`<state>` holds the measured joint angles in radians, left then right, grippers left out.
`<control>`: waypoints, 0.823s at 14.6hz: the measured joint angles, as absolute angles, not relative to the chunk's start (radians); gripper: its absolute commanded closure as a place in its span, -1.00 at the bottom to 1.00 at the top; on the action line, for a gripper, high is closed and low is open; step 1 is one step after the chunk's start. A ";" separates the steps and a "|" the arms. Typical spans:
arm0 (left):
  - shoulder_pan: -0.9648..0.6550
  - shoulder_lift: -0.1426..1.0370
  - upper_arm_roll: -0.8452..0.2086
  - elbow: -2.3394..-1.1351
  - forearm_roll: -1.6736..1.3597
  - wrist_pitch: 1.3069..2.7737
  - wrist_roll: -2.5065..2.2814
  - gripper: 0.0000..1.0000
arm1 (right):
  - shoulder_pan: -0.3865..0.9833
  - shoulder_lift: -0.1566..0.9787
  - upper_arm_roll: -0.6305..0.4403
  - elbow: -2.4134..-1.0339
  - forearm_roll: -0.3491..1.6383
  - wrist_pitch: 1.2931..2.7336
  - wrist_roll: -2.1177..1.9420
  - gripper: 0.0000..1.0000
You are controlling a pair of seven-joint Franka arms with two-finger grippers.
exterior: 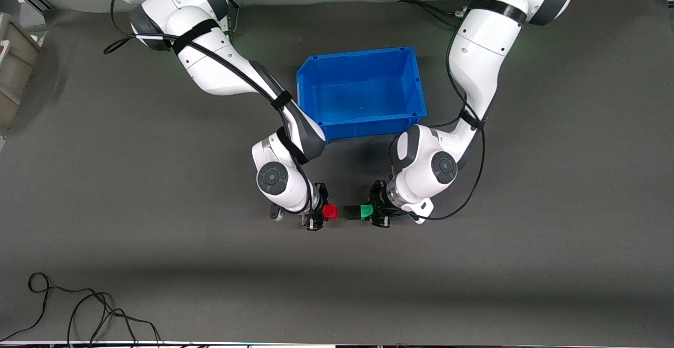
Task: Attach green and red cubes to black cube
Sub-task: 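Lower the red and green cubes against the black cube's sides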
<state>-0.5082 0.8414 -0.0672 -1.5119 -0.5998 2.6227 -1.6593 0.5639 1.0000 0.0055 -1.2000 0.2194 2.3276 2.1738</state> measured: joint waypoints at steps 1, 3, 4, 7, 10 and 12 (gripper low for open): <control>-0.510 0.841 -0.067 -1.510 -0.600 2.623 -1.663 1.00 | 0.564 1.007 0.005 -1.200 0.219 2.337 2.174 1.00; -0.515 0.841 -0.067 -1.506 -0.600 2.623 -1.669 1.00 | 0.564 1.020 0.005 -1.197 0.219 2.359 2.174 1.00; -0.516 0.841 -0.067 -1.505 -0.600 2.623 -1.670 1.00 | 0.564 1.026 0.005 -1.192 0.219 2.365 2.174 1.00; -0.518 0.845 -0.065 -1.506 -0.600 2.623 -1.671 0.92 | 0.564 1.034 0.005 -1.186 0.219 2.376 2.174 1.00; -0.524 0.855 -0.064 -1.505 -0.594 2.624 -1.671 0.07 | 0.566 1.037 0.005 -1.178 0.219 2.376 2.174 1.00; -0.526 0.862 -0.064 -1.505 -0.570 2.625 -1.671 -0.77 | 0.569 1.037 0.005 -1.173 0.219 2.376 2.175 1.00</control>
<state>-0.5263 0.8617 -0.0639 -1.5048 -0.5698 2.6246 -1.6709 0.5692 1.0373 0.0053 -1.1729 0.2193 2.3758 2.1747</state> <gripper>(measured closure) 0.546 0.595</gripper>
